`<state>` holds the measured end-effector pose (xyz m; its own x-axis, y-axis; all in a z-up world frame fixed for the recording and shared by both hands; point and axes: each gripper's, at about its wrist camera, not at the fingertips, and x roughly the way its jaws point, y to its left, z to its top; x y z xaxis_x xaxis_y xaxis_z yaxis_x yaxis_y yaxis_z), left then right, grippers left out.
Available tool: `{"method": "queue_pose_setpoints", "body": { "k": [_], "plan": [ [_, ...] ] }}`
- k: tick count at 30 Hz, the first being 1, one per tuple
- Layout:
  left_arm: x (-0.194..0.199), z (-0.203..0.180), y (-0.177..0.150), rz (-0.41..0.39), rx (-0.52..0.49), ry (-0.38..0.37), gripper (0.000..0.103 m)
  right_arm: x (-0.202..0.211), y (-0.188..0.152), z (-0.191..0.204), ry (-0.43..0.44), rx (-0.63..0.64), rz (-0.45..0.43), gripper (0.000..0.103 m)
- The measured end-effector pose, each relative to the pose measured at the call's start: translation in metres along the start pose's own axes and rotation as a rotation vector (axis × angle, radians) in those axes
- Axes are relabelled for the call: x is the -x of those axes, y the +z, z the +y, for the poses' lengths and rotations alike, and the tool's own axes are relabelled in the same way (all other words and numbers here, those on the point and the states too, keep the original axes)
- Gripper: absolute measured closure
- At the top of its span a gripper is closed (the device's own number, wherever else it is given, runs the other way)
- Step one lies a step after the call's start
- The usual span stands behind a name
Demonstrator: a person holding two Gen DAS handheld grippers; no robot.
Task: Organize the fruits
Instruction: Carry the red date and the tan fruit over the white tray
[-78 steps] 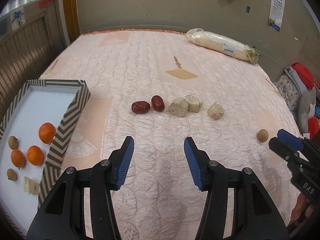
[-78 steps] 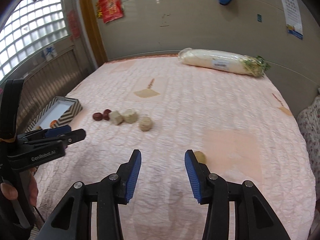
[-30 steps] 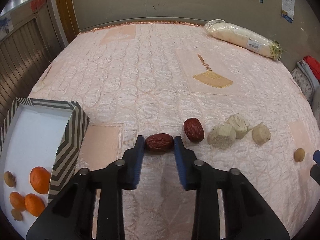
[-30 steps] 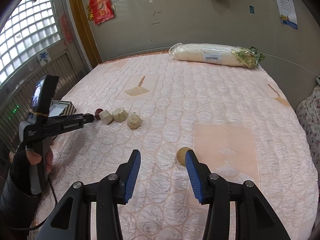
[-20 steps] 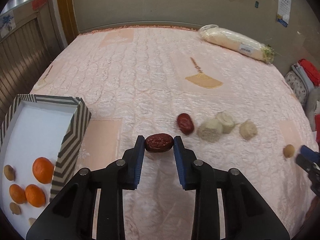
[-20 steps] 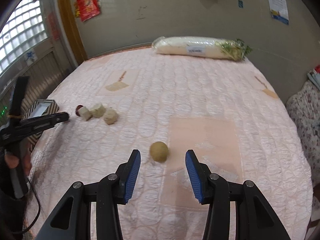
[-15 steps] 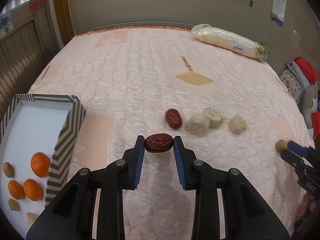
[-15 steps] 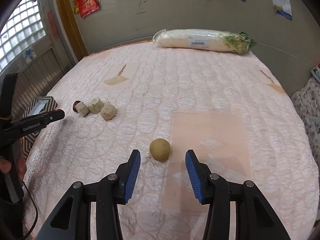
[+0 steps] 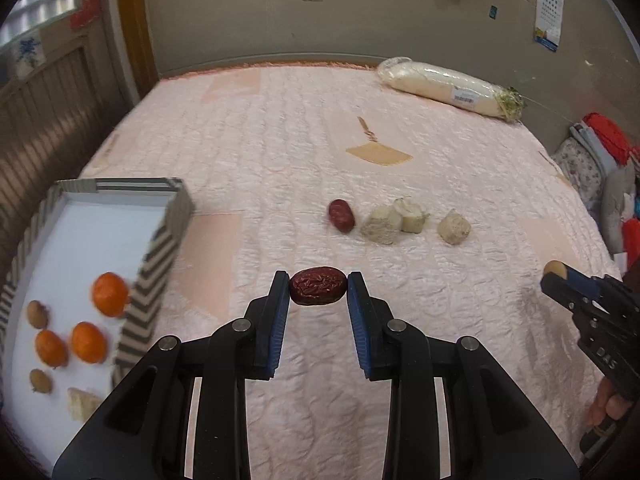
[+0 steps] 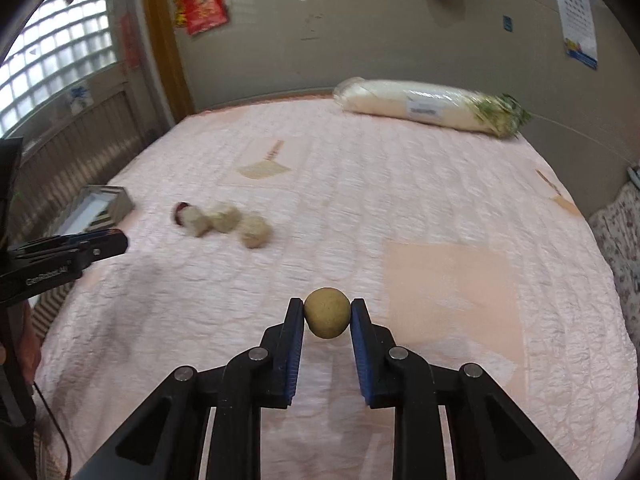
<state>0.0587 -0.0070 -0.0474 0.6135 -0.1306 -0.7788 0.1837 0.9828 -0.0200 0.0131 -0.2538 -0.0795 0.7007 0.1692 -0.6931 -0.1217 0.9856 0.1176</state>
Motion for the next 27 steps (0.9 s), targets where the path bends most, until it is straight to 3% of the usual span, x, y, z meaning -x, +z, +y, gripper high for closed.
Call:
{"method": "queue_pose_setpoints", "body": {
  "k": [27],
  "plan": [
    [0.057, 0.065, -0.030, -0.076, 0.091, 0.142, 0.074, 0.014, 0.014, 0.133, 0.198, 0.199, -0.045, 0.081]
  ]
}}
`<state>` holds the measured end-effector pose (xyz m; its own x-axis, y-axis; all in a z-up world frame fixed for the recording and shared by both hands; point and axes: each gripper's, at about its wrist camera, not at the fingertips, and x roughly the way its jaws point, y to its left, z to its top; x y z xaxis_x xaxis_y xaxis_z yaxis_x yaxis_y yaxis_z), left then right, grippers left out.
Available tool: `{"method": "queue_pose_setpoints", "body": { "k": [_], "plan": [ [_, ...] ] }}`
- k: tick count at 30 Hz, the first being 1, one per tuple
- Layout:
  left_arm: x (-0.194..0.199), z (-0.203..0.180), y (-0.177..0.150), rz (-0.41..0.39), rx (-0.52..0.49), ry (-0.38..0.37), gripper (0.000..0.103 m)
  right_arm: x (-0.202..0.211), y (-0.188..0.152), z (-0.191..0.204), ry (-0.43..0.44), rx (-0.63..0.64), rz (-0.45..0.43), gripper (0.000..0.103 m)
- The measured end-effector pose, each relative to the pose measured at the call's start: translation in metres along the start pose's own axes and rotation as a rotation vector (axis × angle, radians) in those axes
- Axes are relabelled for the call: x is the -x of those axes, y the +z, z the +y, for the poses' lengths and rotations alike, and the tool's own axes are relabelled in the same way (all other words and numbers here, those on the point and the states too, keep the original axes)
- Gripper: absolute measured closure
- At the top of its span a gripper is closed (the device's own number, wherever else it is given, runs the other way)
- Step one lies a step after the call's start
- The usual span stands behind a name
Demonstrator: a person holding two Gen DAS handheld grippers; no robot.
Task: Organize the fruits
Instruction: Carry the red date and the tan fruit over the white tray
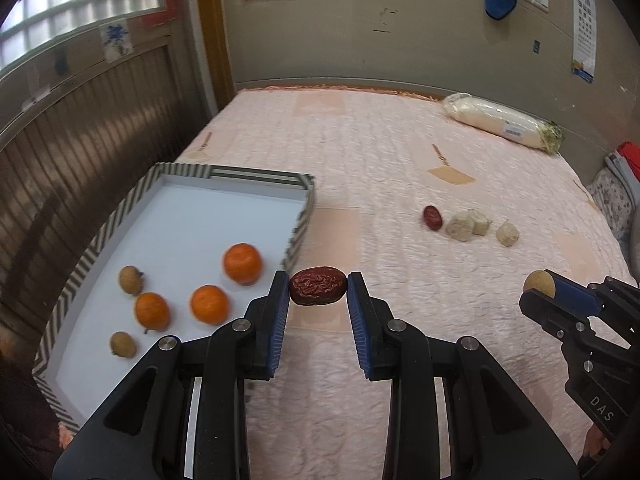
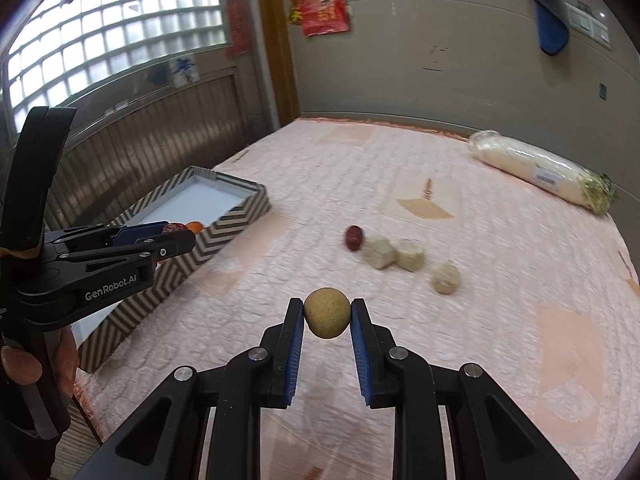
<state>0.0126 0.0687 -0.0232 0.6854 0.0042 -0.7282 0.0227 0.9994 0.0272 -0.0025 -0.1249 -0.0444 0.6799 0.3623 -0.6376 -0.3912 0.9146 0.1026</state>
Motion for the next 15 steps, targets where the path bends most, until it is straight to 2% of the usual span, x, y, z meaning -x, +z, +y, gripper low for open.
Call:
{"method": "queue_pose_setpoints", "body": {
  "k": [15],
  "plan": [
    [0.012, 0.055, -0.014, -0.018, 0.077, 0.086, 0.074, -0.020, 0.012, 0.057, 0.088, 0.103, 0.018, 0.081]
  ]
}}
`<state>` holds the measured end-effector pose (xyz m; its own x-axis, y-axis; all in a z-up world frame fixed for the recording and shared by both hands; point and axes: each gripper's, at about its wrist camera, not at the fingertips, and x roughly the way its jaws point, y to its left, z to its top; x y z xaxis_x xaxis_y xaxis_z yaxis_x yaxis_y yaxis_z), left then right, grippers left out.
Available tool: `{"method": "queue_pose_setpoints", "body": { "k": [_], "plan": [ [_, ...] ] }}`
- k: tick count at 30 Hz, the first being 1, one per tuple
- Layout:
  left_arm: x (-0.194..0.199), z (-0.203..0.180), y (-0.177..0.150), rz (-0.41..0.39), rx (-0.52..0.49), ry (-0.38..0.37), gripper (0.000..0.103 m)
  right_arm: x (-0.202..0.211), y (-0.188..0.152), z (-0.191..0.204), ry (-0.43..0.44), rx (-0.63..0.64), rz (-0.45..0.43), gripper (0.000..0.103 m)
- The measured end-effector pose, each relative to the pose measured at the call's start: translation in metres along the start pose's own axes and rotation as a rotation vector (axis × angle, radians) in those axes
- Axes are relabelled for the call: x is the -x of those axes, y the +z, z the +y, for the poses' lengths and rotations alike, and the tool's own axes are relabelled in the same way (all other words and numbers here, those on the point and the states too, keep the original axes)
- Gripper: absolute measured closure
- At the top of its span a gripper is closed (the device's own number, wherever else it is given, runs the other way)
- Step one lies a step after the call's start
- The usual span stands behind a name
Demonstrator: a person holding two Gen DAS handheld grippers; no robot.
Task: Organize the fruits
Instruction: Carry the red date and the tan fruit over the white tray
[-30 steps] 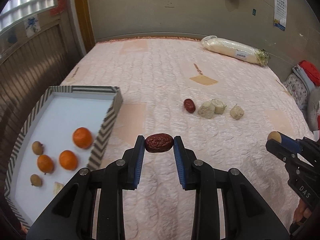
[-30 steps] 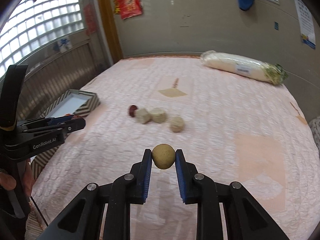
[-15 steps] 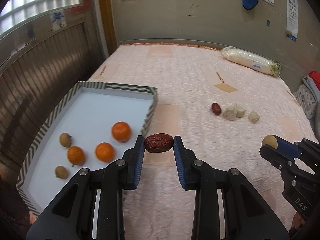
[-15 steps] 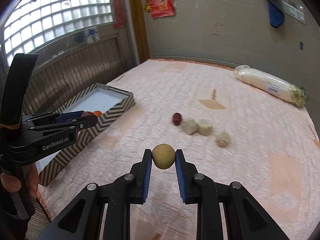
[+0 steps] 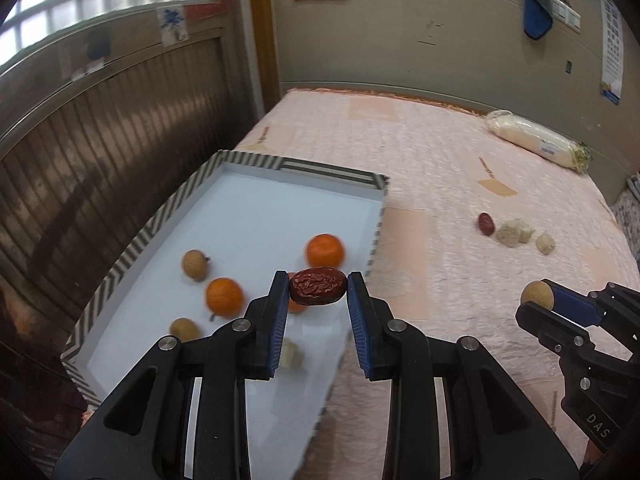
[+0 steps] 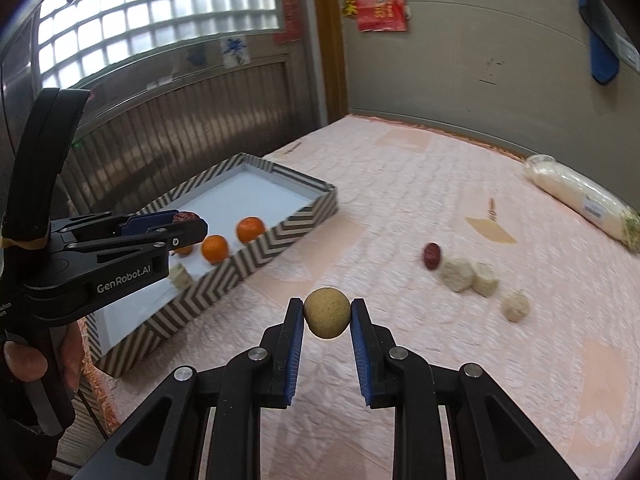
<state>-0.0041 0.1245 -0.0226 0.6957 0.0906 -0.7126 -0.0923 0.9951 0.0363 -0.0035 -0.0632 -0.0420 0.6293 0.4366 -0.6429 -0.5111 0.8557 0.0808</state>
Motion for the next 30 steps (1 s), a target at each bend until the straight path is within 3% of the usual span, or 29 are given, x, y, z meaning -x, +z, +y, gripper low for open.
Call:
{"method": "queue_pose_setpoints", "body": {
  "k": [30],
  "plan": [
    [-0.006, 0.090, -0.021, 0.026, 0.151, 0.099, 0.074, -0.048, 0.025, 0.102, 0.151, 0.185, 0.043, 0.081]
  ]
}}
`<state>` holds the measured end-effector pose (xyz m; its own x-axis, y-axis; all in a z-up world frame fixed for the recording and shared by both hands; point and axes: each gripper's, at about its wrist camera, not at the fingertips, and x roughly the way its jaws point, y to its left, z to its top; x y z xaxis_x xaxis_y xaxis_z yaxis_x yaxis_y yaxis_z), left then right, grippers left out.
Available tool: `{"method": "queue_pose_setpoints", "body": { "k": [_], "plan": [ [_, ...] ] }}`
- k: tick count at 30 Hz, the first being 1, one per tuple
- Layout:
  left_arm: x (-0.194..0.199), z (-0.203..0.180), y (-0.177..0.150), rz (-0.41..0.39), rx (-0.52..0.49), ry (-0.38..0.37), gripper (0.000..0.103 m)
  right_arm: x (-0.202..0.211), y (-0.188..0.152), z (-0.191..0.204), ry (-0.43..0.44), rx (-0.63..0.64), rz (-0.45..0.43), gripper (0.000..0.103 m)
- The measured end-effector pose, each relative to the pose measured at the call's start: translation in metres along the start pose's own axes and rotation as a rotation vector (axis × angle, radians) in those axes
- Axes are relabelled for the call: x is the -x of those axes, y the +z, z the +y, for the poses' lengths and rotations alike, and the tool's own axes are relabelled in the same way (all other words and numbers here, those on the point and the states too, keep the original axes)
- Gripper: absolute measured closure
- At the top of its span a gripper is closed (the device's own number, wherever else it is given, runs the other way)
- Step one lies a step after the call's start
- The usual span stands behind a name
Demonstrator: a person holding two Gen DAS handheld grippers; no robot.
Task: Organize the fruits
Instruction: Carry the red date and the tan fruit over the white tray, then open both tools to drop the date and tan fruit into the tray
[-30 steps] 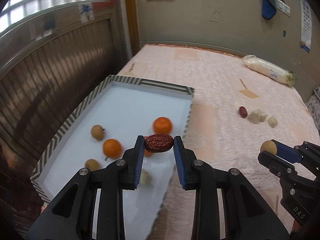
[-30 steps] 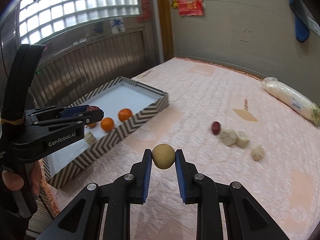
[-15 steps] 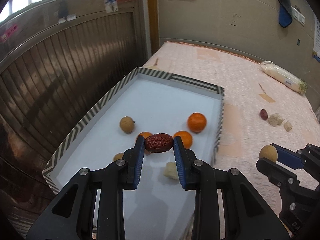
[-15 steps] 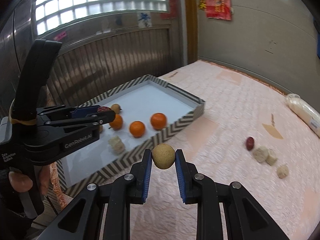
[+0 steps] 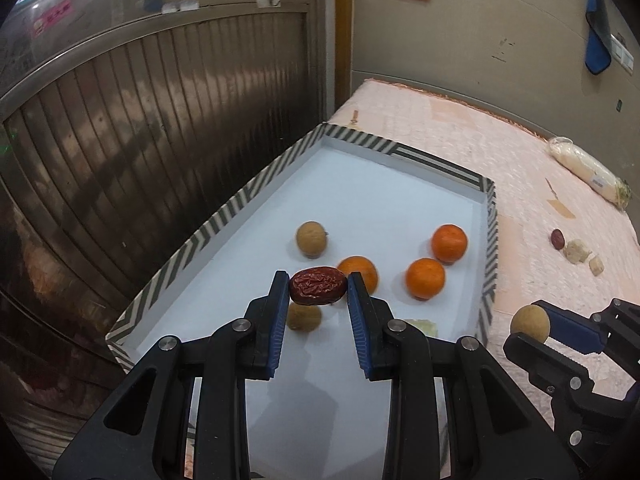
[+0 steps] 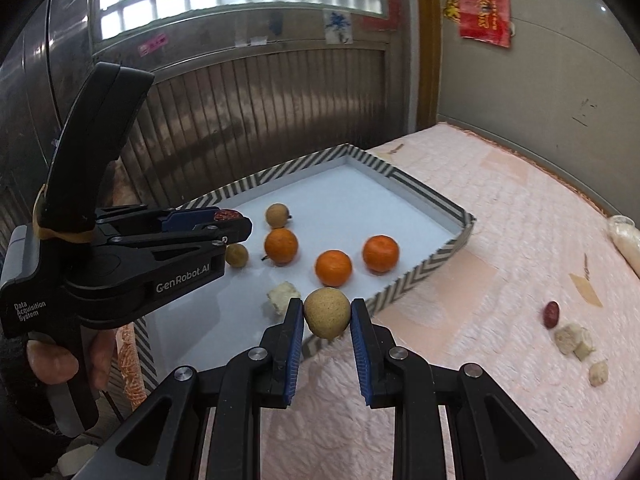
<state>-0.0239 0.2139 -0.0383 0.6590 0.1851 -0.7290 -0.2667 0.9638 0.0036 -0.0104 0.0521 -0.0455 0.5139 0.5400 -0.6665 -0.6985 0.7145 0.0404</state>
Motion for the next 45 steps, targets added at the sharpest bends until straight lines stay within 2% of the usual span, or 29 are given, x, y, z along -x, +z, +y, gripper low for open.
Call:
{"method": "queue_pose_setpoints", "body": {
  "k": [15, 28, 45],
  "plan": [
    [-0.013, 0.024, -0.009, 0.042, 0.047, 0.016, 0.074, -0.026, 0.011, 0.025, 0.067, 0.052, 0.036, 0.080],
    [-0.023, 0.027, -0.011, 0.067, 0.056, 0.016, 0.074, -0.050, 0.010, 0.049, 0.127, 0.092, 0.094, 0.080],
    [-0.024, 0.025, -0.011, 0.065, 0.059, 0.016, 0.074, -0.082, 0.008, 0.061, 0.128, 0.122, 0.160, 0.080]
  ]
}}
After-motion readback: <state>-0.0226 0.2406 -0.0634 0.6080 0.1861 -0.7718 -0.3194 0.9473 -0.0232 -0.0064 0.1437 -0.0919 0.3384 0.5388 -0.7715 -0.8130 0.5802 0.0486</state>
